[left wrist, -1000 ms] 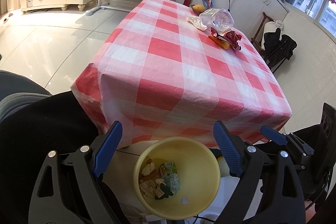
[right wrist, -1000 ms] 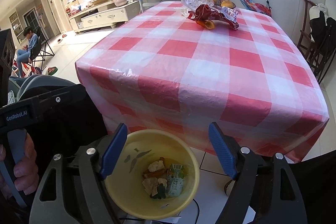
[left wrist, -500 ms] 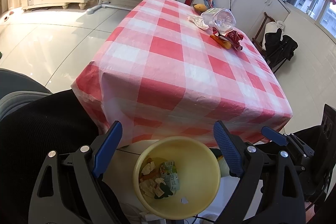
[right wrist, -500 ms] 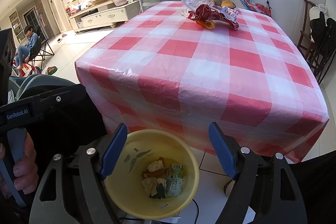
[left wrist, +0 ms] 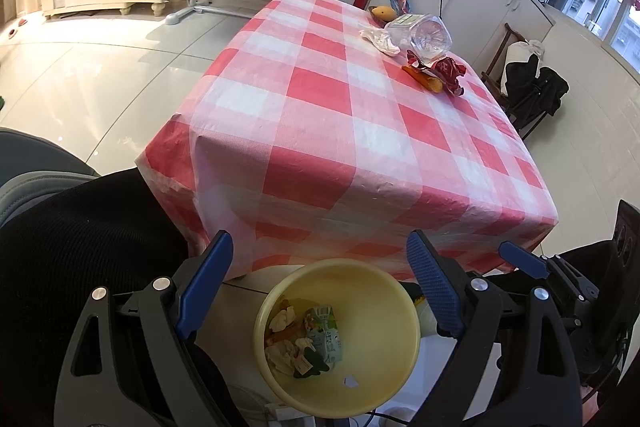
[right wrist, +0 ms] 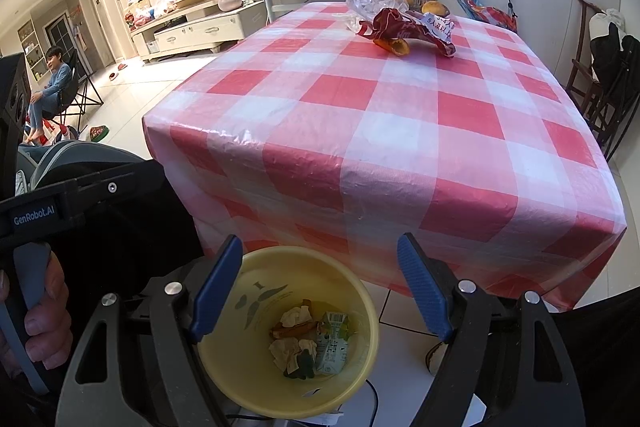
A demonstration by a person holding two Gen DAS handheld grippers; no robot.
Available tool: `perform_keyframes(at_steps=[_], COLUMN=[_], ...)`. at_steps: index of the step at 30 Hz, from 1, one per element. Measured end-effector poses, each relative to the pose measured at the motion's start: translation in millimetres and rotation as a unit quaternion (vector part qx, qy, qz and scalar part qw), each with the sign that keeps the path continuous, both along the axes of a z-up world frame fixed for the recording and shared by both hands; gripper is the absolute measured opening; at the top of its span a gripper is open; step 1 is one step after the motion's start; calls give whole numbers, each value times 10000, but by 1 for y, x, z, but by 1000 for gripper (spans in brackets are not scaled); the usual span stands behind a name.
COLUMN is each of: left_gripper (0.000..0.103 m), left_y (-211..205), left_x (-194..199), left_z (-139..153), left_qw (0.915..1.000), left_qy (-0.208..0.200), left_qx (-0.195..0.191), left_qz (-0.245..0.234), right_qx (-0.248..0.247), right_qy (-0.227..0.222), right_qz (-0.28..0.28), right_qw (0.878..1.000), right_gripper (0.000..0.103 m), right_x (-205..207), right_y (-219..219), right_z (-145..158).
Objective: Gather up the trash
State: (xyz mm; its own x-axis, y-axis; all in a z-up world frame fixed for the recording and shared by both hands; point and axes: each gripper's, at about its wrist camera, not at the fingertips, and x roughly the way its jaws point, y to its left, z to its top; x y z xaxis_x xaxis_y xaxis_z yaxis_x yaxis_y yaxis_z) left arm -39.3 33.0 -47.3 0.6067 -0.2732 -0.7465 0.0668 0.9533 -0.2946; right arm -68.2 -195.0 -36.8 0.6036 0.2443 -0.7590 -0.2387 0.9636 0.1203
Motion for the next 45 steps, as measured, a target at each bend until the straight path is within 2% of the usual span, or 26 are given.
perform_keyframes(at_steps=[45], left_gripper=[85], left_y=[0], left_x=[0], left_z=[-3], left_qw=[10000], left_qy=[21], left_qx=[-11], left_qz=[9], right_qx=[-14], right_qy=[-54], right_qz=[-32], right_qw=[10000], right_gripper=[77], right_x=[1], right_y=[-4], right_z=[1])
